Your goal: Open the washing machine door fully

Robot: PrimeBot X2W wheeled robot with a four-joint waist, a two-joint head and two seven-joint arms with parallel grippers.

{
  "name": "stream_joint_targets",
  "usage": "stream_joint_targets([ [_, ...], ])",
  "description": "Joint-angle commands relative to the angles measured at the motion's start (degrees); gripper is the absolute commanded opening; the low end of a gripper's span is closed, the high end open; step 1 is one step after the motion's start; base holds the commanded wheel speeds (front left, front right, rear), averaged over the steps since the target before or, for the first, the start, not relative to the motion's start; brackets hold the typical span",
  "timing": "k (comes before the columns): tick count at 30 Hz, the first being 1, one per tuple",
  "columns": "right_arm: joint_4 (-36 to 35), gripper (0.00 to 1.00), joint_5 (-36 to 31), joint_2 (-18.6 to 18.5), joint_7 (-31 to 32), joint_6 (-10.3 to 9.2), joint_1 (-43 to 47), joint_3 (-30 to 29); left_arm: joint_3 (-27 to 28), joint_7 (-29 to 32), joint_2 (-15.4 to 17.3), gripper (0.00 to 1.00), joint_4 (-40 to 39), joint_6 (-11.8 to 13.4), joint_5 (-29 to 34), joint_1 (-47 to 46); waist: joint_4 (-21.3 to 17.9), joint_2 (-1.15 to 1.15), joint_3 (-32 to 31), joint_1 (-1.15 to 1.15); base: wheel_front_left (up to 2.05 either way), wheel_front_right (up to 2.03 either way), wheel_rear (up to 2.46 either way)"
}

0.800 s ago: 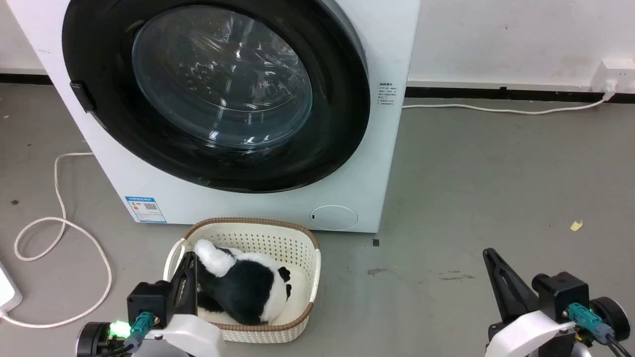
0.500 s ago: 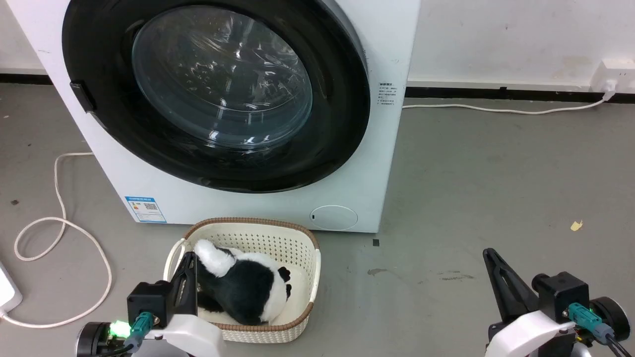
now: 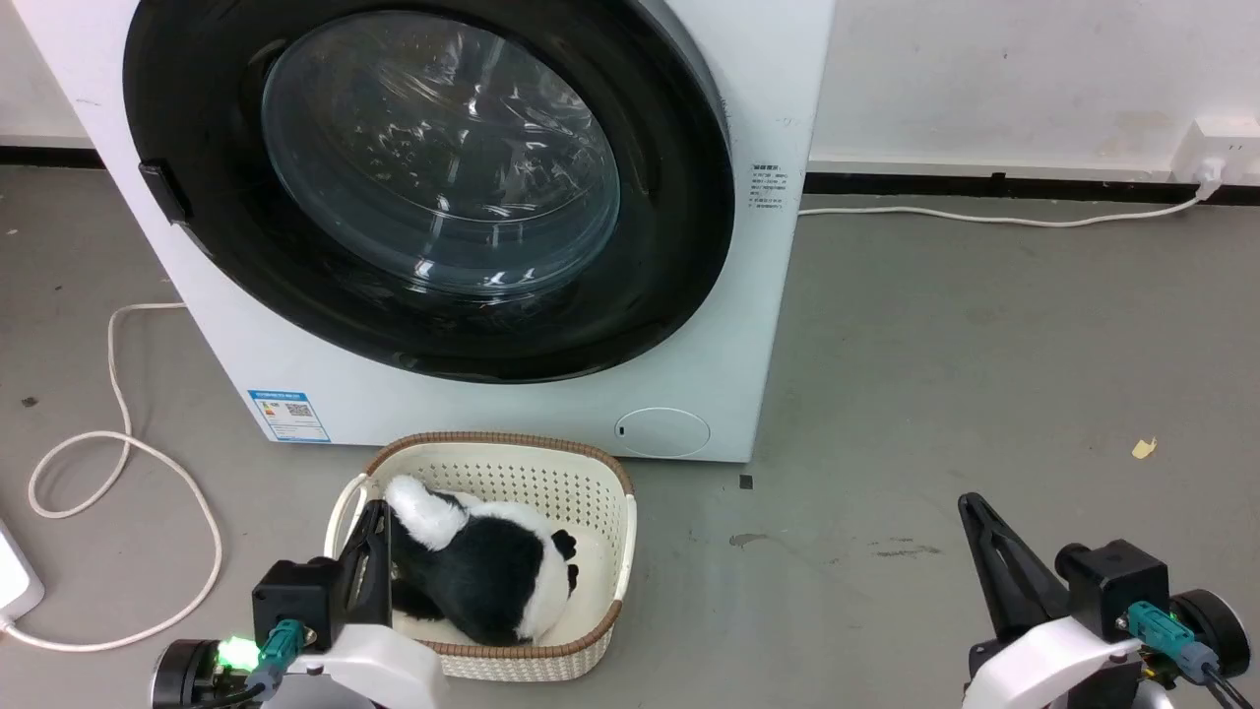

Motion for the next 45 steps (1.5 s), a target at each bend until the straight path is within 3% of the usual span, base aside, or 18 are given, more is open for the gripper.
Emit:
stream_joint_targets([
  [1, 0.10, 0.00, -0.43, 0.29, 0.04, -0.05, -0.68, -0.04, 0.05, 0.02, 0.07, 0.00, -0.23, -0.31, 0.50, -0.86, 0.00, 0.00, 0.00, 0.00, 0.00, 0.00, 0.00],
  [20, 0.10, 0.00, -0.43, 0.29, 0.04, -0.05, -0.68, -0.04, 0.05, 0.02, 0.07, 0.00, -0.23, -0.31, 0.50, -0.86, 0.00, 0.00, 0.00, 0.00, 0.00, 0.00, 0.00],
  [21, 0.00, 1.00, 0.02, 0.00, -0.02, 0.00, 0.00, 0.00, 0.00, -0.02, 0.00, 1.00, 0.00, 0.00, 0.00, 0.00, 0.00, 0.00, 0.00, 0.00, 0.00, 0.00, 0.00],
  [35, -0.19, 1.00, 0.92, -0.01, -1.55, -0.01, 0.03, -0.06, -0.92, -1.56, 0.01, 1.00, 0.04, 0.73, -0.98, -0.02, 0.08, 0.00, 0.72, 0.00, 0.00, 0.00, 0.00],
  [45, -1.13, 1.00, 3.51, -2.50, -2.99, -0.01, -2.44, 0.14, -2.41, -2.99, 0.01, 1.00, -0.93, 1.95, -2.01, -1.47, 1.08, 0.00, 3.94, 0.00, 0.00, 0.00, 0.00],
])
